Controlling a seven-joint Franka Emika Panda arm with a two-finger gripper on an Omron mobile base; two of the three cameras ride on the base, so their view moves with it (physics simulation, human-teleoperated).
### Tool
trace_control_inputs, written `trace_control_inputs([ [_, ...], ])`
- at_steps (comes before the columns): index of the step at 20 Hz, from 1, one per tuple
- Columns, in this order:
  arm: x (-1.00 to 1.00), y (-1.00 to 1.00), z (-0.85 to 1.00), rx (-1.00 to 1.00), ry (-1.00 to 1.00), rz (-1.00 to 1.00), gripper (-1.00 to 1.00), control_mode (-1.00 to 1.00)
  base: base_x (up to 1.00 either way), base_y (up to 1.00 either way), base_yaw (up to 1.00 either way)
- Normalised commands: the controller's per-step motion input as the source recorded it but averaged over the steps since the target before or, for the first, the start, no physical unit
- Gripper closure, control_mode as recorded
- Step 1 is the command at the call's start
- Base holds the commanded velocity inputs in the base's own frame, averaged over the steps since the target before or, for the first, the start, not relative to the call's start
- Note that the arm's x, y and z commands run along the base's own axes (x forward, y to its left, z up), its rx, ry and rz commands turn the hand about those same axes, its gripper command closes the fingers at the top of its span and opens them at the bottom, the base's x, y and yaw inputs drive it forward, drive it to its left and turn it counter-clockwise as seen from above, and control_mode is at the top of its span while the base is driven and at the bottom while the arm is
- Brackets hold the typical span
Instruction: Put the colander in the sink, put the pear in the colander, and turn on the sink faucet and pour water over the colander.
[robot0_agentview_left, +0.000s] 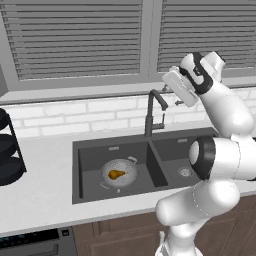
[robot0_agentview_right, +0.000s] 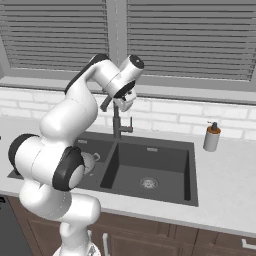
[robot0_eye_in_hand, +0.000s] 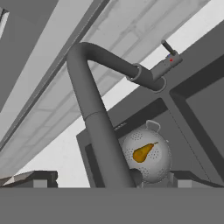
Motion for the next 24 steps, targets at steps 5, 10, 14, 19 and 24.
trace_control_inputs([
  [5,-0.01,0.01,-0.19,0.00,-0.02,0.07,-1.00,-1.00,0.00,0.00,0.00],
  [10,-0.32,0.02,0.00,0.06,-0.20,0.22,-1.00,-1.00,0.00,0.00,0.00],
  [14,-0.12,0.07,0.00,0.00,-0.04,0.16,-1.00,-1.00,0.00,0.00,0.00],
  [19,0.26,0.14,-0.02,0.00,0.00,0.04,-1.00,-1.00,0.00,0.00,0.00],
  [24,0.29,0.03,0.00,0.00,0.00,0.01,-1.00,-1.00,0.00,0.00,0.00],
])
